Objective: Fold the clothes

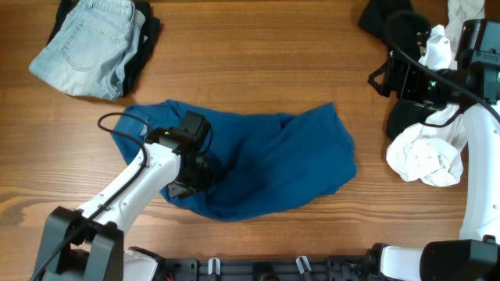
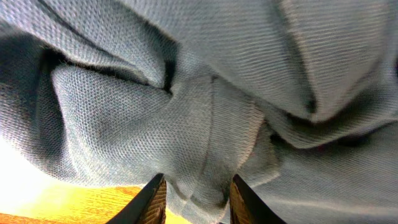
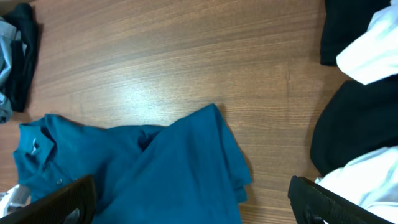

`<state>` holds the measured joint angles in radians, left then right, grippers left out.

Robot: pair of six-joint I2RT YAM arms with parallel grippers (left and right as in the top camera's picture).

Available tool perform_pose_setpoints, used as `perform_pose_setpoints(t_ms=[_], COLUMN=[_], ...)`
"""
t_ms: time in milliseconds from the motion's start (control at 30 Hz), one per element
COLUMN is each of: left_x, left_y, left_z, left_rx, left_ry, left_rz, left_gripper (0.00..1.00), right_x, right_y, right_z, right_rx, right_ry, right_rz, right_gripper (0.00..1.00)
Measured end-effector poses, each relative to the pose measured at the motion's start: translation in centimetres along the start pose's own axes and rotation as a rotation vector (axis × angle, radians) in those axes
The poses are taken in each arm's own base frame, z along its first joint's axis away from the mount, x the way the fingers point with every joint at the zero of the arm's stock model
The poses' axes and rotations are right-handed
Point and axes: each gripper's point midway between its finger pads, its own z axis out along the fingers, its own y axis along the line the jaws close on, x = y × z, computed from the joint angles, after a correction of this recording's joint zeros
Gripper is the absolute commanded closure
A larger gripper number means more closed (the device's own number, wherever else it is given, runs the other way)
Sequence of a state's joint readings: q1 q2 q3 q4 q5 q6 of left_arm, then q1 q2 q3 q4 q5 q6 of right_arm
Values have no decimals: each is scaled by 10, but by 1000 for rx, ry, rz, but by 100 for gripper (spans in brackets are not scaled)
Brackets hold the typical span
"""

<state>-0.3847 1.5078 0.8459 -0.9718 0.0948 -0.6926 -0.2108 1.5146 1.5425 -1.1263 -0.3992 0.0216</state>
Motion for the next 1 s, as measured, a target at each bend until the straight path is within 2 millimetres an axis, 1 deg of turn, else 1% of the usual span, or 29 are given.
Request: perform_pose_setpoints(t_ms=[200, 400, 600, 633, 667, 733, 767, 900, 1000], left_x=[0, -2, -2, -2, -2, -1, -1, -1, 2], left_y=[0, -2, -2, -2, -1, -1, -1, 0, 5], left_z=[2, 2, 2, 2, 3, 3, 4, 5, -3], left_rx=[-1, 7, 6, 6, 6, 4, 4, 4, -21], left_ry=[1, -7, -6, -6, -5, -4, -3, -3, 24], left_rz=[0, 1, 4, 4, 4, 4, 5, 8, -2], left_gripper=[66, 80, 82, 87, 95, 96, 96, 96, 96], right_x=[-4, -5, -7, -7, -8, -8, -8, -8, -8], right_y=[0, 0, 0, -1, -1, -1, -1, -1, 2], right_z=[0, 0, 2, 2, 3, 3, 3, 3, 3], right_rx=[-1, -1, -2, -2, -2, -2, -2, -2, -21], right_ry=[-14, -20, -24, -24, -23, -25, -25, -24, -24], right_rz=[-6, -8, -10, -10, -9, -10, -10, -7, -2], right_gripper=[1, 0, 1, 1, 1, 1, 2, 15, 20])
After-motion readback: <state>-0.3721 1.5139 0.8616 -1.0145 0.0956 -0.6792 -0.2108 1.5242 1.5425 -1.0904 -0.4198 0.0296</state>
